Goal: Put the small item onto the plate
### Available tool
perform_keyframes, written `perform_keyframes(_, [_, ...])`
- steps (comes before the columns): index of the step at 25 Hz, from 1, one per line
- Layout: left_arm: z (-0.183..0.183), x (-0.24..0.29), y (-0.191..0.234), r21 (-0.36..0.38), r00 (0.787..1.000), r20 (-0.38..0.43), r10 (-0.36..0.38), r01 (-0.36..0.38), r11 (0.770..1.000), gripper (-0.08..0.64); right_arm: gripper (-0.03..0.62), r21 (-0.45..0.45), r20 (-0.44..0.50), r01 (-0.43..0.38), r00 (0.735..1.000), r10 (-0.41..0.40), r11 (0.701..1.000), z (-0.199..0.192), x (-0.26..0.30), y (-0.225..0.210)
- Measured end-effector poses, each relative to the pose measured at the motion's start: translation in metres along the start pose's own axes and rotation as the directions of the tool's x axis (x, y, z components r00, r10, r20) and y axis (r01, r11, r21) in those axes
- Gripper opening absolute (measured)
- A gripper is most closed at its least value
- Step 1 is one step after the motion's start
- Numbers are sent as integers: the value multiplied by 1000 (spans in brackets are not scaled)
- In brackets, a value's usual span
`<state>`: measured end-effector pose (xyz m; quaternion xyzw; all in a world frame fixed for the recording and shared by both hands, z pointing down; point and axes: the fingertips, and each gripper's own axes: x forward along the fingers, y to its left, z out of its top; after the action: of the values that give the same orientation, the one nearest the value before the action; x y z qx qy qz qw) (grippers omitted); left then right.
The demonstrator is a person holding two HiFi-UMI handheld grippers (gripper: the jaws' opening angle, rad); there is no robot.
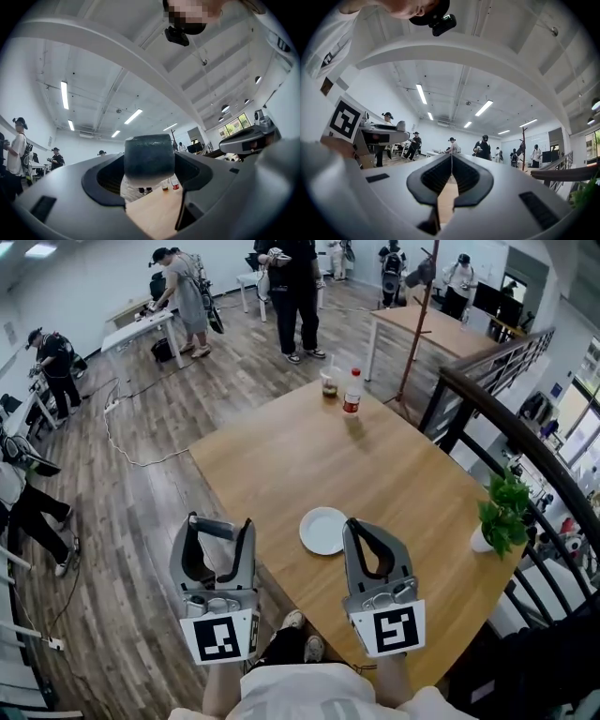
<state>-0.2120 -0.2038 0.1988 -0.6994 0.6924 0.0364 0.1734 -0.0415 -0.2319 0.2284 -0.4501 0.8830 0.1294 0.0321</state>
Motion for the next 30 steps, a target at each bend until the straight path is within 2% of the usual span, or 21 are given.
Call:
perform_keyframes(8, [-5,16,-20,-13,997,-5,-82,82,997,316,18,21,-14,35,999,-35,999,-10,6,-6])
perform_keyframes(12, [-22,22,-44,94,979,-96,-182,191,977,316,19,9,-44,44,998,-44,999,-16,-1,-14])
perform_keyframes(14, [-29,37,-54,76,972,-114,-208,217,973,316,19,21,-35,70,997,-70,997,-18,2,-24])
perform_keyframes(17, [-53,52,-71,28,956,-158,-246,253,967,316,19,54,-74,100,993,-96,994,-37,0,-33])
perform_keyframes(23, [-125,80,-109,-68,893,-315,-322,317,946,316,18,129,-171,129,980,-106,983,-76,-3,-43])
perform_keyframes(26, [-168,90,-131,-70,829,-424,-363,370,926,316,19,152,-220,148,969,-112,977,-97,-5,-52])
perform_keyframes(30, [-223,95,-151,-63,748,-556,-361,395,917,316,20,197,-298,195,946,-131,961,-128,-9,-67])
